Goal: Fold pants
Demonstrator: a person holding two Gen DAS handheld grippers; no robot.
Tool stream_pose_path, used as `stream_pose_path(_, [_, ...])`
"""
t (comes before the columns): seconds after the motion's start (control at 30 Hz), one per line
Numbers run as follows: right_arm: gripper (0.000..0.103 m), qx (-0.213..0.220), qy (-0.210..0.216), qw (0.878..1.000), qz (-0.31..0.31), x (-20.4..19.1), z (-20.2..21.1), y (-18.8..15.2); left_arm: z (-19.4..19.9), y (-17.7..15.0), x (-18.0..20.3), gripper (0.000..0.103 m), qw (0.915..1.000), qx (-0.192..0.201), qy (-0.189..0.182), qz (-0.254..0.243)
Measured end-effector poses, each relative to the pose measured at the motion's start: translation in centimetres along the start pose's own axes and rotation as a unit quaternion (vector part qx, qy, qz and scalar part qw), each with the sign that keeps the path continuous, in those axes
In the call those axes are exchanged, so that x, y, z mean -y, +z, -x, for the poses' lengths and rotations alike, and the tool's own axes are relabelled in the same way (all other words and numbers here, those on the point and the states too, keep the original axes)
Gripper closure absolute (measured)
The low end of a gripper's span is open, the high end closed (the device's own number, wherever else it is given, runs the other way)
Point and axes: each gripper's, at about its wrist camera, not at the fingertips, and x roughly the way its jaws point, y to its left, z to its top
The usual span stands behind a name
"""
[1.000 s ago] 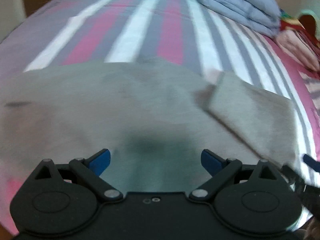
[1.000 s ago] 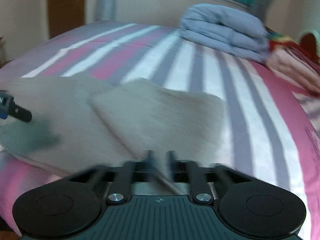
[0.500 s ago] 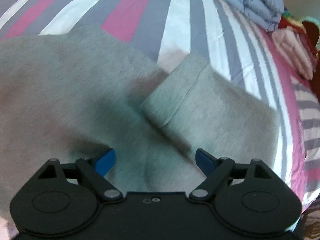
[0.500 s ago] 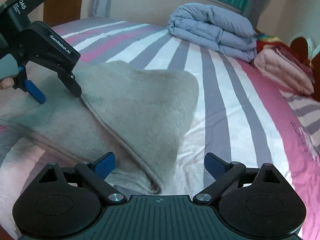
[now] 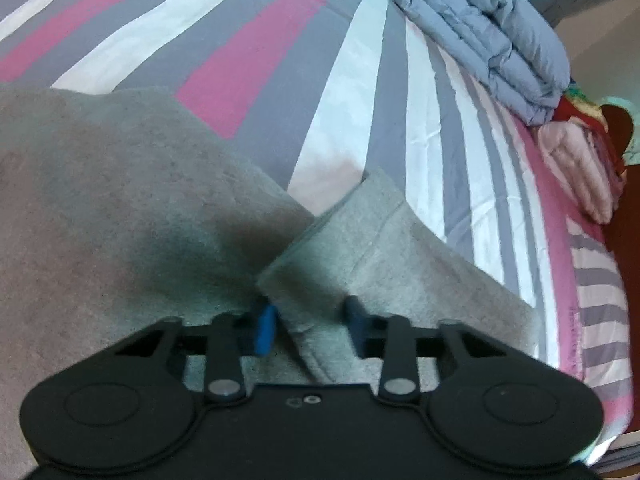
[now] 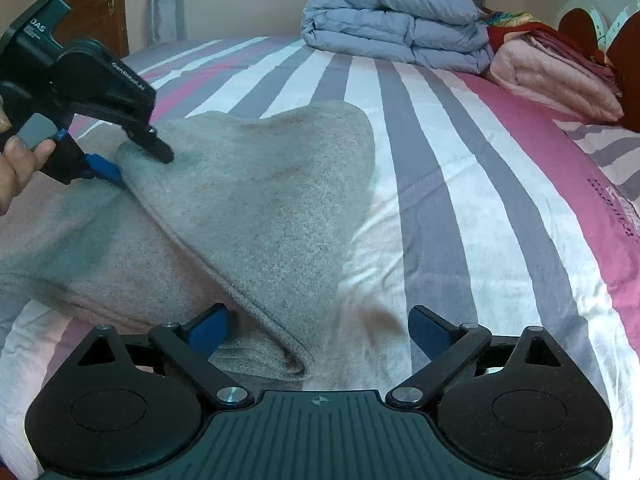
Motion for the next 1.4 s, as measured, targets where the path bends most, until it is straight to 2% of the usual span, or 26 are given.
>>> stream_pose_path(0.03, [0.007, 0.0, 0.0, 1.0, 0.0, 0.0, 0.0, 0.0, 0.1, 0.1, -0.1, 0.09, 1.0, 0.002, -0.003, -0.003])
stream_pose_path(0.13, [0.007, -0.001, 0.0, 1.0, -0.002, -0.1, -0.1, 0.0, 1.1, -0.1, 0.3, 0.094, 0.9997, 0.013, -0.005, -0.021])
stream_pose_path(0.33, [0.007, 0.005, -0.007, 1.0, 0.005, -0.4, 0.2, 0.2, 6.1, -1.2, 0.1, 0.096, 0.9973, 0.064, -0.029, -0.023])
stream_pose_path(0.43, [0.007, 0.011, -0.008, 1.0, 0.016, -0.8, 0.6, 0.3, 9.4, -2.4, -1.4, 0.096, 0.995, 0.093, -0.02, -0.033])
stream_pose_path(0.57, [0.007, 0.011, 0.004, 0.999, 0.034, -2.0, 0.7, 0.3, 10.7, -4.3, -4.7, 0.096, 0.9966, 0.08, 0.007, -0.018])
stream_pose_path(0.7, [0.007, 0.004, 0.012, 0.999, 0.05, -3.2, 0.3, 0.2, 8.1, -6.5, -6.8, 0.095, 0.9977, 0.042, 0.047, -0.023])
stream_pose_path(0.8, [0.007, -0.02, 0.016, 0.999, 0.034, -3.1, -0.5, 0.5, 7.4, -6.2, -6.2, 0.091, 0.9965, 0.033, 0.062, -0.046])
stream_pose_path(0.87, [0.007, -0.034, 0.021, 0.999, 0.023, -2.6, -0.5, 1.0, 8.1, -5.5, -5.6, 0.085, 0.9971, 0.023, 0.057, -0.044])
stream_pose_path(0.97, [0.007, -0.038, 0.043, 0.998, 0.012, -1.9, 0.7, 1.9, 9.8, -5.2, -5.8, 0.075, 0.9963, 0.046, 0.05, -0.052])
stream_pose_path(1.0, [0.007, -0.035, 0.05, 0.998, 0.007, -1.5, 1.2, 2.1, 10.2, -5.0, -5.7, 0.068, 0.9955, 0.054, 0.054, -0.056])
stream_pose_path(1.03, [0.007, -0.03, 0.055, 0.998, -0.003, -1.2, 1.8, 2.2, 10.3, -4.9, -5.7, 0.065, 0.9949, 0.059, 0.057, -0.058])
stream_pose_path(1.17, [0.007, 0.011, 0.074, 0.996, -0.054, -0.3, 3.7, 3.6, 10.5, -5.3, -5.1, 0.065, 0.9931, 0.077, 0.055, -0.069])
stream_pose_path(1.3, [0.008, 0.019, 0.089, 0.995, -0.036, -1.9, 3.1, 5.4, 8.3, -5.7, -4.2, 0.061, 0.9905, 0.061, 0.079, -0.095])
stream_pose_path(1.33, [0.014, 0.015, 0.095, 0.995, -0.031, -2.4, 2.7, 5.5, 7.4, -5.7, -4.2, 0.061, 0.9899, 0.05, 0.09, -0.098])
stream_pose_path(1.37, [0.031, 0.009, 0.101, 0.994, -0.029, -2.8, 2.3, 5.6, 7.0, -5.7, -4.6, 0.061, 0.9901, 0.039, 0.094, -0.097])
stream_pose_path(1.4, [0.039, -0.003, 0.106, 0.994, -0.027, -3.1, 1.7, 5.6, 6.4, -5.7, -5.1, 0.061, 0.9911, 0.029, 0.094, -0.09])
